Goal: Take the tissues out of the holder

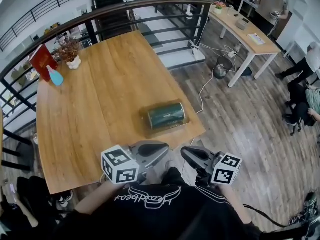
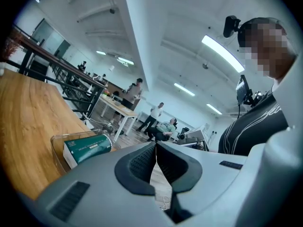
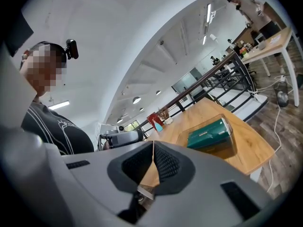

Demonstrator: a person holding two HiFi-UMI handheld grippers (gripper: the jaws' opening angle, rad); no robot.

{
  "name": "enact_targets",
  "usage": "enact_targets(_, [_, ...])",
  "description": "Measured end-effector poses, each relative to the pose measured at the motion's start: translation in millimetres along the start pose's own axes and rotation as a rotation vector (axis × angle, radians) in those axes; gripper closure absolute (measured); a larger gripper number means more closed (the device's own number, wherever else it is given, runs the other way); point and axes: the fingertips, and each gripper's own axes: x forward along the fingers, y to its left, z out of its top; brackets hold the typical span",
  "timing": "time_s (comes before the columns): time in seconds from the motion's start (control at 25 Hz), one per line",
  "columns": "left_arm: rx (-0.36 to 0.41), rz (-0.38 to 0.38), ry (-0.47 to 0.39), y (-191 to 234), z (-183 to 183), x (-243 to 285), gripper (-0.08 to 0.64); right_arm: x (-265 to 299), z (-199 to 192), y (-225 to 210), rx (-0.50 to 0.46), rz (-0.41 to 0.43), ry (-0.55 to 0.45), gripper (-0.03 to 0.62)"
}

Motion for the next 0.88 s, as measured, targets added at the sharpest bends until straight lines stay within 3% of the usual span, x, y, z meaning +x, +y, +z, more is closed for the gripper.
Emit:
enact_targets(0.32, [0.089, -0.010, 0.020, 25.1, 22.6, 40.7, 0.545, 9.6, 27.9, -50.4, 0.016, 0.065, 0.038, 0.575])
enact_targets(0.6, [0.050, 0.068, 0.053, 70.9, 28.8, 72.4, 0.541, 15.3, 44.3, -98.5, 0.047, 0.089, 0.044, 0.574])
enact_targets(0.88, [0.061, 0.150, 0.123, 112.4, 27.2, 99.1, 0.419, 12.5, 49.8, -135.8, 0.082, 0.094, 0.065, 0.575])
